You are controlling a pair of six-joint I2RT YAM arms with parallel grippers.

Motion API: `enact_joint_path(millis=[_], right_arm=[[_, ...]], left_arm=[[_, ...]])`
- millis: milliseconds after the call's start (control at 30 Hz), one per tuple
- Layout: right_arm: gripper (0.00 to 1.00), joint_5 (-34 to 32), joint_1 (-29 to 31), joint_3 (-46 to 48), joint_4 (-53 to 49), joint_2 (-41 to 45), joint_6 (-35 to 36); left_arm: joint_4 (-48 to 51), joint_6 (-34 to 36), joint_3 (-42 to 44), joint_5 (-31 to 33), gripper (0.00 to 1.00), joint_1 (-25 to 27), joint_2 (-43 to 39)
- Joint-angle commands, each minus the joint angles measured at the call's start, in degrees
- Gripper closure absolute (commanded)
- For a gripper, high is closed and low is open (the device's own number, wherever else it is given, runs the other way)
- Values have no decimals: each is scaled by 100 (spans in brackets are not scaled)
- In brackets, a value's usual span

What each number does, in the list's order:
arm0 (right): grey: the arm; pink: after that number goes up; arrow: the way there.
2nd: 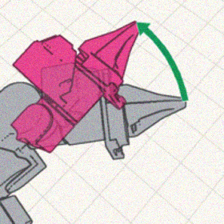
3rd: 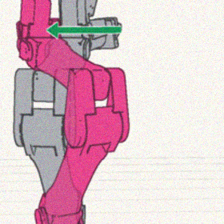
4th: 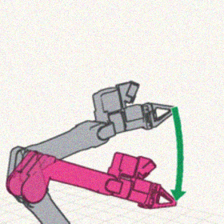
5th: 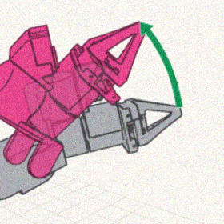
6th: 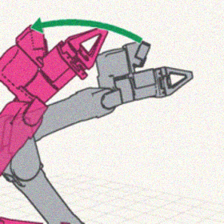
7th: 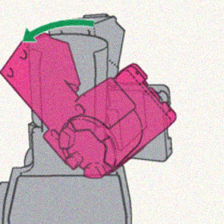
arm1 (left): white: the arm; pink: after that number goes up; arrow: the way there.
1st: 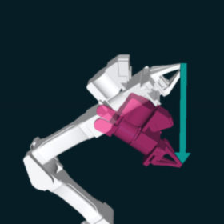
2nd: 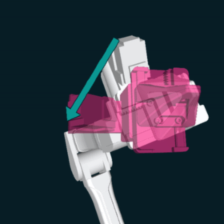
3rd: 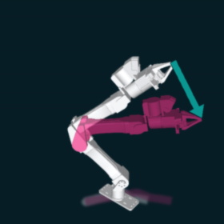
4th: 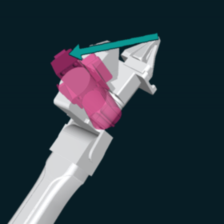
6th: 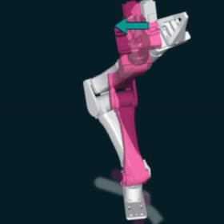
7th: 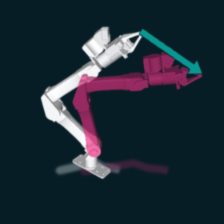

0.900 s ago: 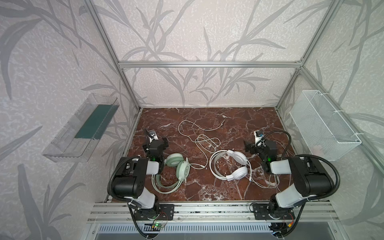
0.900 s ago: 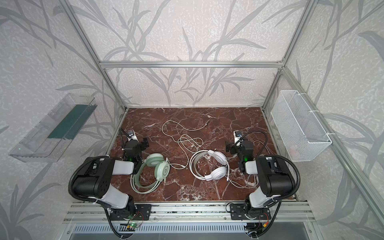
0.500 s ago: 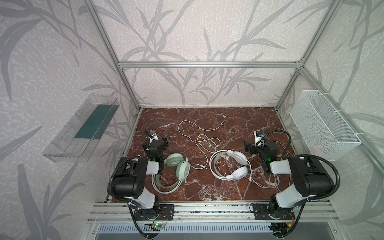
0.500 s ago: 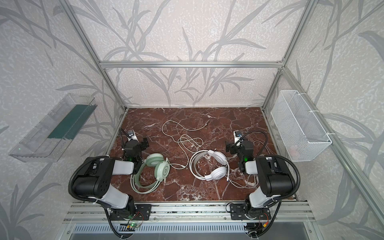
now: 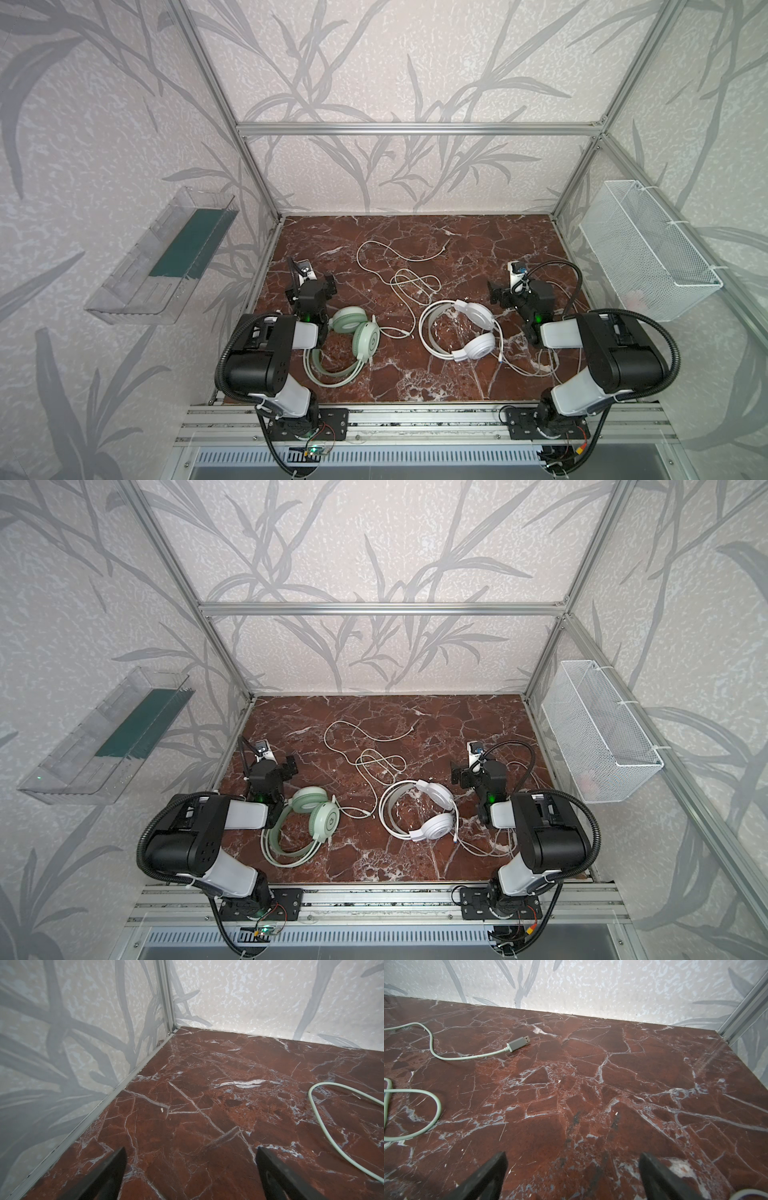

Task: Wrap the headphones

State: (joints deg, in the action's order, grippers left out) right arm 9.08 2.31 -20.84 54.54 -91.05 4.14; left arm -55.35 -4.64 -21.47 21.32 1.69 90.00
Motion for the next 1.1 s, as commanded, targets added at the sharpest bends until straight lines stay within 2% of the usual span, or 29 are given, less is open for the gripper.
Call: enact_joint_path(millis=[0,200,233,300,333,367,400,433,467,533,600,667,700,733,767,800,833,900,1000,1067], right_arm=[[1,34,-2,-104,-5,52,17],[1,24,3,-98,-2,67,25],[1,-130,19,-72,58,184,-24],[1,-487,33,-208,-895,1000,-115],[1,-481,33,-407,-1718,1494,-124],[1,-449,92,-559,-2249,1951,-45],[1,-663,221,-631,-2494,2367,-59],[1,-1165,439,-692,-2631,2746,-258],[1,-1634,608,-783,-2735,3051,-627],[1,-1888,649,-1071,-3150,3507,-1499],[1,-2000,631,-1397,-3691,3818,-2267],[1,-1945,598,-1686,-4567,4173,-3276],[1,-1911,596,-1684,-4792,4261,-3829],[1,-1884,596,-1583,-4774,4260,-4605],[1,-1616,596,-1442,-4404,4177,-4682],[1,-1155,604,-1385,-3989,4036,-4479],[1,-895,630,-1507,-4067,3911,-4403],[1,-649,799,-2029,-4980,3691,-4189],[1,-731,1275,-2451,-5574,3395,-3728],[1,-802,1611,-2580,-5790,3264,-3500]], left_arm=[[-149,43,72,-6,1,-24,27],[-168,43,77,-2,1,-27,6],[-104,12,80,231,1,-9,-78],[87,106,187,-12,1,33,-442],[-4,386,260,331,1,227,-667],[510,438,116,1017,1,523,-1047],[922,468,-58,1161,1,603,-1333],[1382,192,-283,1247,1,614,-1663],[2078,-232,-546,1366,1,600,-2015],[3549,-956,-1165,1438,1,555,-2566],[5576,-2023,-1883,1610,1,472,-2955],[8080,-3829,-2746,1862,1,312,-3226],[9029,-4428,-3000,1837,1,226,-3338],[9737,-4797,-3179,1515,1,46,-3489],[10099,-4944,-3245,1024,1,-119,-3639],[10446,-4998,-3287,437,1,-312,-3841],[10838,-5130,-3376,98,1,-360,-3991],[11874,-5492,-3677,-314,1,-359,-4018],[12709,-5560,-3828,-1077,1,-368,-4034],[12932,-5276,-3701,-1495,1,-361,-4191]])
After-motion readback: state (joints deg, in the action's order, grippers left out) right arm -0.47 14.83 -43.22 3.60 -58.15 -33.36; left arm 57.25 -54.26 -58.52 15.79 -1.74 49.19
